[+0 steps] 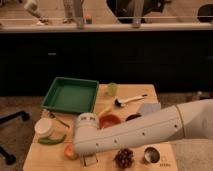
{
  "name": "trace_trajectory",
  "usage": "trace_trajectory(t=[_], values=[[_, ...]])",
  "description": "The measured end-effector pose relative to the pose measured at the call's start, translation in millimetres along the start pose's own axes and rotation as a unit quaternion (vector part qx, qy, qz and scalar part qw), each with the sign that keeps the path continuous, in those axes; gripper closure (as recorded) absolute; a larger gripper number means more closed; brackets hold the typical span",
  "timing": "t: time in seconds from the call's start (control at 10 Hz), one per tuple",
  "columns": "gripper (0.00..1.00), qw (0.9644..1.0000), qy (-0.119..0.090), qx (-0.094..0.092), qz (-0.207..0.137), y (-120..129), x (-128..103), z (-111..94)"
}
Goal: Place eraser in paper cup
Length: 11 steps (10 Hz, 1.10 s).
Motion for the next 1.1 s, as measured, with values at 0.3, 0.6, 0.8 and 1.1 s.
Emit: trace_trajectory(t=[0.3,0.6,0.8,1.1], values=[[1.00,1.0000,0.000,0.000,0.000,0,0,0],[1.00,1.0000,0.001,0.001,-0.006,-1,3,-1],[1.00,0.9996,0.004,0.000,-0.028,-21,15,-4],[1.00,0.9979,0.005,-0.003,-0.064,-58,35,-10]])
